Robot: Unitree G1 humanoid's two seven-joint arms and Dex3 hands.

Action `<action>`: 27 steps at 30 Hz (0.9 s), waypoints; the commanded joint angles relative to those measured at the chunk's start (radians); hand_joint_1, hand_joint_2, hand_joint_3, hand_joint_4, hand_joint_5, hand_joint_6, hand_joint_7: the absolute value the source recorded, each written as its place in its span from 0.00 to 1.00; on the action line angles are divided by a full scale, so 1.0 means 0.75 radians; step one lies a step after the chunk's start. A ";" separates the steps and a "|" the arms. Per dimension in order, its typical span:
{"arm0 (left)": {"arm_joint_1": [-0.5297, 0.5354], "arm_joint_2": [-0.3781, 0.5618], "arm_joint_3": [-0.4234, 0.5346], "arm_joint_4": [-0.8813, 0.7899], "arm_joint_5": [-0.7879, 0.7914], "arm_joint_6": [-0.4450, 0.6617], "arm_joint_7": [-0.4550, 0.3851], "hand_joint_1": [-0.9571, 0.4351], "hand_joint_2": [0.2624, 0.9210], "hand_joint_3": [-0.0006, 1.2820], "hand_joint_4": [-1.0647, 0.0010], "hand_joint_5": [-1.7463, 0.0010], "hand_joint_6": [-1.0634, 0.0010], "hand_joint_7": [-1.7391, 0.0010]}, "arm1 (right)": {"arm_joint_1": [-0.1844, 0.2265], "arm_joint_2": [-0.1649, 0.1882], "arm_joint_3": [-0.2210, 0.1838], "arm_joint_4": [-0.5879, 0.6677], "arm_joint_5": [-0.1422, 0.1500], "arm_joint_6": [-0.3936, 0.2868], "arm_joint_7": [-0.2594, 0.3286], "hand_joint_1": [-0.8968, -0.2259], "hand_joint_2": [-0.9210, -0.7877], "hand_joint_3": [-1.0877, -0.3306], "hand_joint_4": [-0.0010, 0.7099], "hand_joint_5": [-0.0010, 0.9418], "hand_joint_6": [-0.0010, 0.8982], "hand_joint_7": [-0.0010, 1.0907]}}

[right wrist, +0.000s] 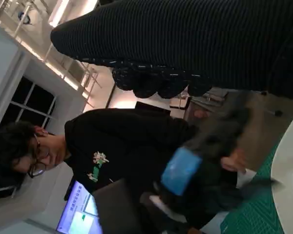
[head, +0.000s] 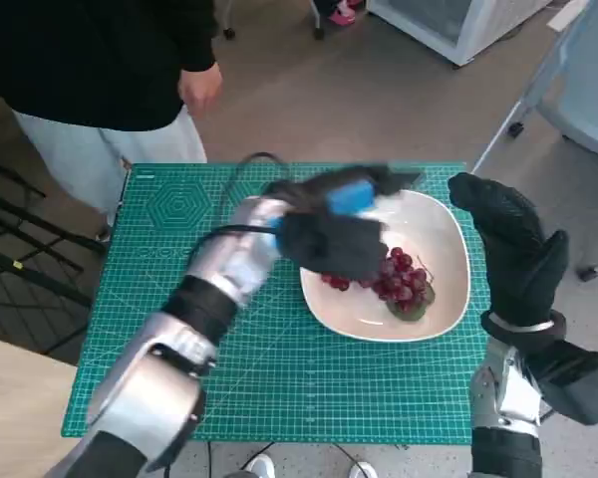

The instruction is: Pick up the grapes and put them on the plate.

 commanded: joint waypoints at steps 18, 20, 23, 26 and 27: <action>0.472 -0.020 0.633 -0.050 -0.838 -0.404 -0.474 0.28 1.00 0.31 0.87 1.00 0.81 0.99 | 0.042 0.027 0.067 -0.080 -0.018 0.019 -0.046 0.60 0.00 0.71 0.32 0.00 0.07 0.30; 0.502 -0.027 0.645 -0.084 -0.859 -0.422 -0.491 0.28 1.00 0.31 0.87 1.00 0.81 0.99 | 0.041 0.024 0.069 -0.079 -0.011 0.020 -0.038 0.61 0.00 0.70 0.31 0.00 0.07 0.30; 0.549 -0.036 0.656 -0.139 -0.886 -0.440 -0.510 0.28 1.00 0.32 0.87 1.00 0.81 0.99 | 0.036 0.018 0.069 -0.070 0.006 0.021 -0.021 0.61 0.00 0.70 0.31 0.00 0.07 0.30; 0.588 -0.044 0.663 -0.188 -0.898 -0.457 -0.507 0.27 1.00 0.32 0.87 1.00 0.82 0.99 | 0.031 0.015 0.069 -0.062 0.018 0.021 -0.005 0.61 0.00 0.70 0.31 0.00 0.07 0.31; 0.600 -0.047 0.664 -0.202 -0.896 -0.465 -0.499 0.27 1.00 0.32 0.87 1.00 0.82 0.99 | 0.031 0.015 0.069 -0.061 0.021 0.021 0.000 0.61 0.00 0.70 0.31 0.00 0.07 0.31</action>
